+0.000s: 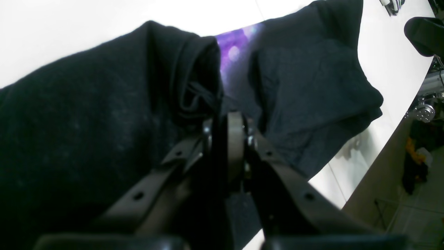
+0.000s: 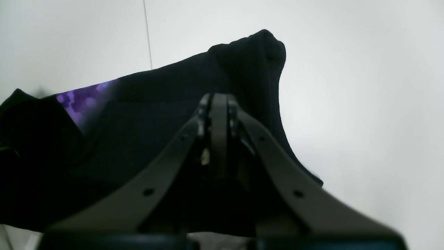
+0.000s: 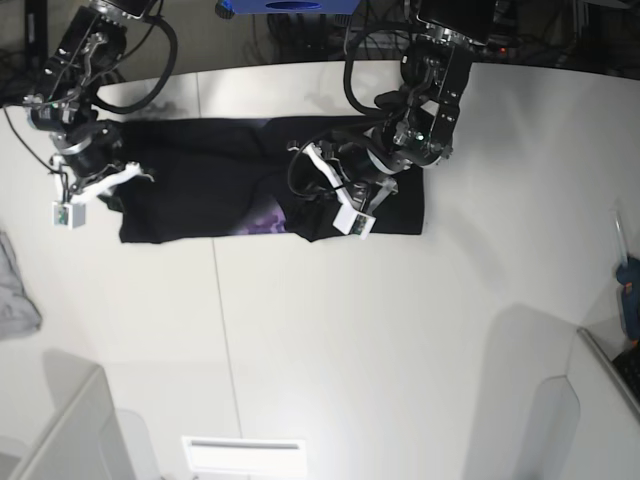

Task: Fold the T-shirt properly
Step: 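Drag the strip end held by the left gripper toward the shirt's middle, then lay the folded end down and open the left gripper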

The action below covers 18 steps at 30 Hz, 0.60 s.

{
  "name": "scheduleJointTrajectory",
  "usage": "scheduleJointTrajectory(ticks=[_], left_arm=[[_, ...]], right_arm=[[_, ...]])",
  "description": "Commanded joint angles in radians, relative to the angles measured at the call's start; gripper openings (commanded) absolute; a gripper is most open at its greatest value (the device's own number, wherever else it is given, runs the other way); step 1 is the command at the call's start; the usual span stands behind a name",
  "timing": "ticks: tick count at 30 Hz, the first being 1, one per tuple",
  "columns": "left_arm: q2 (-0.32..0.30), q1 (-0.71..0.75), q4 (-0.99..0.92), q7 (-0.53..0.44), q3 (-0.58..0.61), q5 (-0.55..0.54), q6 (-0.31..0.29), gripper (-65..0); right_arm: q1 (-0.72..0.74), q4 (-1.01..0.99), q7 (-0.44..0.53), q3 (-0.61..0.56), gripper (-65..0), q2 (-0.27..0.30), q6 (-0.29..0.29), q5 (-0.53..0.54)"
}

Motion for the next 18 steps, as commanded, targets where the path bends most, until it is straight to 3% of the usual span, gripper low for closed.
scheduleJointTrajectory(ticks=[1,4,8,18], left_arm=[[0.004,-0.013,0.015,-0.021,0.003,-0.014,-0.006,-65.0],[0.004,-0.013,0.015,-0.021,0.040,-0.012,-0.003,-65.0],[0.004,-0.028,0.014,-0.021,0.058,-0.014,0.063,-65.0],[0.000,-0.019,0.052,-0.009,0.060,-0.039,0.063,-65.0]], right_arm=[[0.009,0.015,0.023,0.004,-65.0,0.011,-0.002,0.013],[0.009,0.015,0.023,0.004,-65.0,0.011,-0.002,0.013],[0.007,0.015,0.023,0.004,-65.0,0.011,-0.002,0.013],[0.006,0.015,0.023,0.004,-65.0,0.011,-0.002,0.013]])
